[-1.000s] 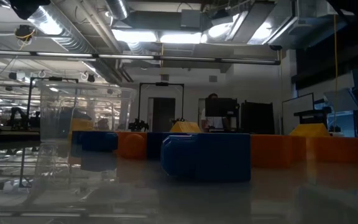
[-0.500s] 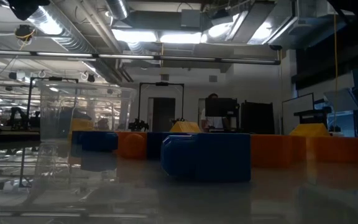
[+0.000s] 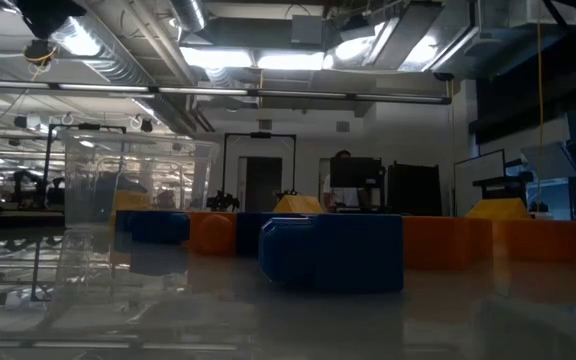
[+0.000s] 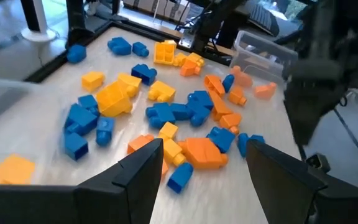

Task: Sort blocks
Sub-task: Put the blue game piece into the bottom left transparent bin

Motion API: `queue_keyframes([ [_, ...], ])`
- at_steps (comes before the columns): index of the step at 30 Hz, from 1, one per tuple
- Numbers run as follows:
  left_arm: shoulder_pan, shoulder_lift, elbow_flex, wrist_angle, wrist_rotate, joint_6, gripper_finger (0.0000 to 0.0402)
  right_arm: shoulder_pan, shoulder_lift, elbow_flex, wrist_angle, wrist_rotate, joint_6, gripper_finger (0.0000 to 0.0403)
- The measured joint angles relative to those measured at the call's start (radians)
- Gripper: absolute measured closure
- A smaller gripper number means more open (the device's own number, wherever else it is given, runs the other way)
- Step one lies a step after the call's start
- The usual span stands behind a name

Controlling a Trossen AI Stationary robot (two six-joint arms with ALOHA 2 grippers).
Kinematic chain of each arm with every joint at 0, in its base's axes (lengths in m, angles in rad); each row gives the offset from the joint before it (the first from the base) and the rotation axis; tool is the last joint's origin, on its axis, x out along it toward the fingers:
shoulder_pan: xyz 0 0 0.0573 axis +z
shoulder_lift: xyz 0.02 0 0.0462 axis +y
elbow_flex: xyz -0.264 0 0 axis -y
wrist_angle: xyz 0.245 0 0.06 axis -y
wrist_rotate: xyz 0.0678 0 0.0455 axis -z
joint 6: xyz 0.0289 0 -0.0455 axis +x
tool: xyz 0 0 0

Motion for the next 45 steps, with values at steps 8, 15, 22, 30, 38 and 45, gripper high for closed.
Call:
queue_keyframes([
  [8,-0.059,0.135,-0.216,0.249,0.093,-0.033,0.0183,-0.046,-0.065,0.002,-0.294,0.149,-0.015,0.0146],
  [15,-0.251,0.385,-0.283,0.541,0.118,0.083,0.0183,-0.148,-0.086,0.003,-0.503,0.140,0.008,0.0146],
  [22,-0.452,0.634,-0.282,0.680,0.016,0.323,0.0183,-0.269,-0.086,0.003,-0.537,0.140,0.010,0.0146],
  [30,-0.552,0.830,-0.282,0.713,-0.303,0.464,0.0183,-0.368,-0.154,0.001,-0.589,0.140,0.006,0.0146],
  [38,-0.582,0.977,-0.282,0.727,-0.344,0.485,0.0183,-0.436,-0.204,0.002,-0.492,0.145,0.000,0.0146],
  [45,-0.589,1.041,-0.279,0.748,-0.354,0.474,0.0183,-0.458,-0.203,0.002,-0.421,0.138,-0.035,0.0146],
])
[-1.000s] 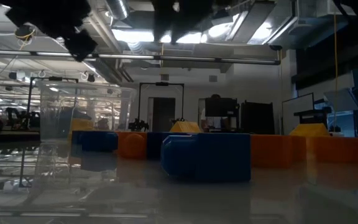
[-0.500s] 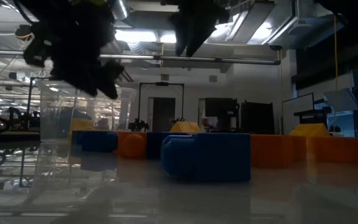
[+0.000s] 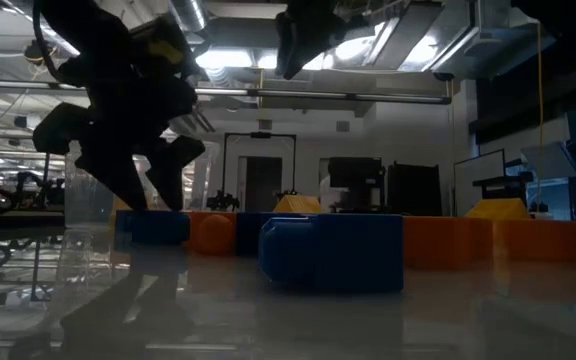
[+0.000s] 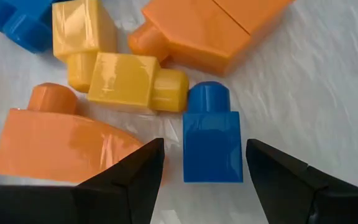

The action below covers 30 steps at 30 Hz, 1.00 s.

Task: Sort blocks
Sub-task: Put the blue game piece into the bottom left transparent bin

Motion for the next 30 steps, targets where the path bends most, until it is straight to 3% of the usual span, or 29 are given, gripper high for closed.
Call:
queue_keyframes([
  [14,-0.005,0.026,-0.003,-0.005,-0.008,-0.028,0.0183,0.000,0.000,0.000,0.086,-0.006,-0.018,0.0146],
  [22,-0.005,0.126,0.001,0.030,-0.002,-0.060,0.0184,0.000,0.000,0.000,0.109,-0.007,-0.018,0.0146],
  [30,-0.004,0.109,-0.001,0.035,-0.009,-0.072,0.0250,0.000,0.001,0.000,0.104,-0.006,-0.018,0.0146],
])
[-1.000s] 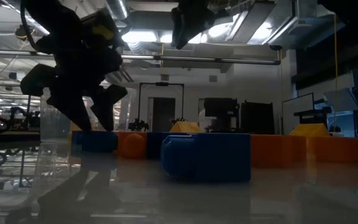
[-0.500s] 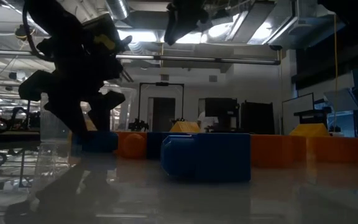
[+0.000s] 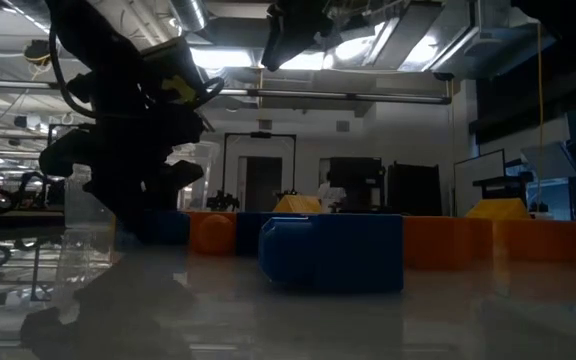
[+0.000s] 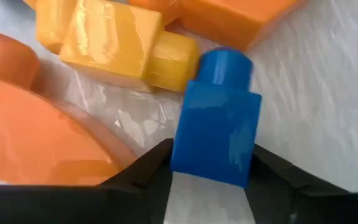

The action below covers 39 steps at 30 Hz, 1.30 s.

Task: Sort blocks
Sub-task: Put the blue game piece into the bottom left transparent bin

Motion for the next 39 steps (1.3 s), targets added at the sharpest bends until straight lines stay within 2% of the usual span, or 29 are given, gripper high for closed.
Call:
queue_keyframes([
  [3,-0.001,-0.030,-0.004,-0.022,0.001,0.000,0.0287,0.000,0.000,0.000,-0.001,0.000,0.000,0.0146],
  [11,-0.001,-0.175,0.033,-0.147,0.002,-0.021,0.0289,0.000,0.000,0.000,-0.003,0.000,0.000,0.0146],
  [15,-0.001,-0.293,0.078,-0.298,0.018,-0.079,0.0289,0.000,0.000,0.000,-0.015,0.000,0.000,0.0146],
  [23,-0.037,-0.585,0.150,-0.555,0.153,-0.209,0.0289,0.000,0.000,0.000,-0.107,0.007,0.057,0.0146],
  [31,-0.202,-0.812,0.172,-0.609,0.157,-0.384,0.0289,0.001,0.005,-0.027,-0.172,0.008,0.252,0.0146],
  [35,-0.337,-0.829,0.172,-0.591,0.144,-0.462,0.0290,0.001,0.007,-0.116,-0.159,0.007,0.317,0.0146],
  [39,-0.477,-0.782,0.172,-0.589,0.083,-0.507,0.0290,0.001,0.007,-0.225,-0.154,0.007,0.353,0.0146],
])
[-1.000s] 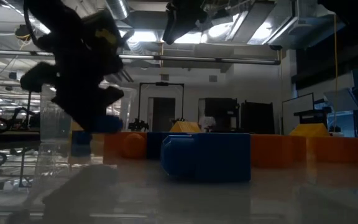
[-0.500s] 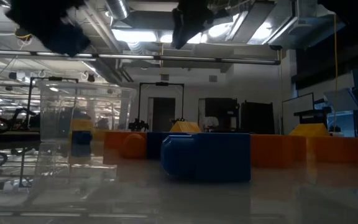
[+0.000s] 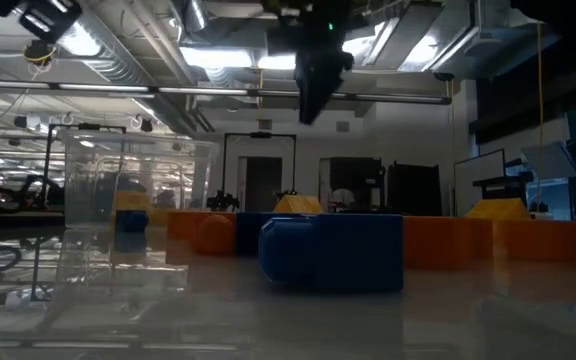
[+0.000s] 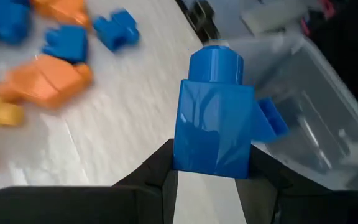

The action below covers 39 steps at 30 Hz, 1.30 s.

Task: Sort blocks
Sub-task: Put the blue game piece into the bottom left transparent bin

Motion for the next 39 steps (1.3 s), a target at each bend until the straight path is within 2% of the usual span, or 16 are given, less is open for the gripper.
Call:
queue_keyframes([
  [7,-0.168,0.133,0.000,0.010,-0.022,-0.047,0.0281,0.000,0.000,-0.140,0.072,0.000,0.015,0.0146],
  [11,-0.223,0.208,0.000,0.060,-0.024,-0.066,0.0252,0.000,0.000,-0.155,0.086,0.000,0.015,0.0146],
  [14,-0.251,0.245,0.000,0.098,-0.025,-0.065,0.0246,0.000,0.000,-0.154,0.123,0.000,0.015,0.0146],
  [23,-0.280,0.288,0.000,0.176,-0.037,-0.144,0.0255,-0.001,0.000,-0.154,0.181,0.000,0.010,0.0146],
  [29,-0.280,0.287,0.000,0.172,-0.051,-0.089,0.0248,-0.001,0.000,-0.154,0.190,0.000,0.009,0.0146],
  [33,-0.281,0.271,0.004,0.159,-0.059,-0.060,0.0262,-0.001,0.000,-0.154,0.221,0.000,0.008,0.0146],
  [39,-0.293,0.246,0.080,0.139,-0.060,-0.084,0.0272,-0.001,0.000,-0.154,0.233,0.000,0.008,0.0146],
])
